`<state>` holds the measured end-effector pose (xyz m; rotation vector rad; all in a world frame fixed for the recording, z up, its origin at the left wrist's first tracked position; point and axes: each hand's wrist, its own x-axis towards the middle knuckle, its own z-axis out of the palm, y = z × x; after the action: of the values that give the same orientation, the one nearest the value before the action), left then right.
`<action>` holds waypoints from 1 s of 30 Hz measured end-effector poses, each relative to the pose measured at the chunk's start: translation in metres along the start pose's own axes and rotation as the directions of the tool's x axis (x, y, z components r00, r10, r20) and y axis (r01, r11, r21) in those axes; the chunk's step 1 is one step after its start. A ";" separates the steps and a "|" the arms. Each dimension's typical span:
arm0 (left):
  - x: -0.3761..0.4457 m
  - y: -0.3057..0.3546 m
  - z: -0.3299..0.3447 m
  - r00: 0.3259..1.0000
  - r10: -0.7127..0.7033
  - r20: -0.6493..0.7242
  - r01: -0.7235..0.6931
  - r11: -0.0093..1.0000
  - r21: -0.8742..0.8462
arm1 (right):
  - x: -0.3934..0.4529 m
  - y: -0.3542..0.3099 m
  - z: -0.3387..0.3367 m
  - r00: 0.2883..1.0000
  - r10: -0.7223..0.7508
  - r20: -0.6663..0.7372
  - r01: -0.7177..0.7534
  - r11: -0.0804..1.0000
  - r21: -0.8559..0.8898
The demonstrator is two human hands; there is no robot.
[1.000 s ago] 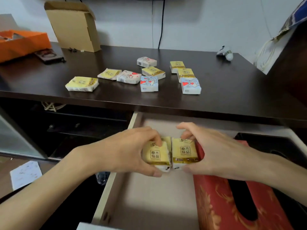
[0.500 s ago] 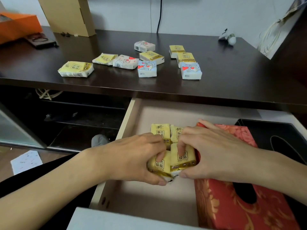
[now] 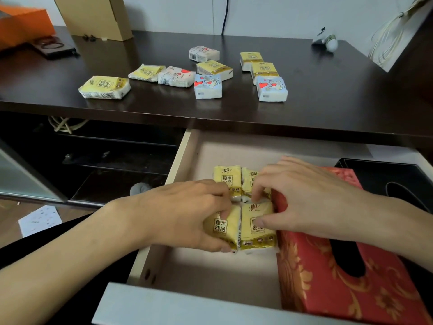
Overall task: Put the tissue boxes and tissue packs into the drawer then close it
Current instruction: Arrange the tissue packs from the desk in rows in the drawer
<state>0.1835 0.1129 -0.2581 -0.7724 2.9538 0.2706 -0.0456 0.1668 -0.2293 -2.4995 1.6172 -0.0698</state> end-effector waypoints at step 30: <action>0.027 -0.023 0.005 0.997 -0.051 -0.054 0.060 0.979 0.194 | 0.043 -0.008 -0.004 0.944 0.188 0.270 -0.088 0.935 -0.343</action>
<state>0.1709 0.0814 -0.2693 -0.8437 2.9389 -0.0432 -0.0208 0.1307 -0.2260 -2.4496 1.7845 0.6153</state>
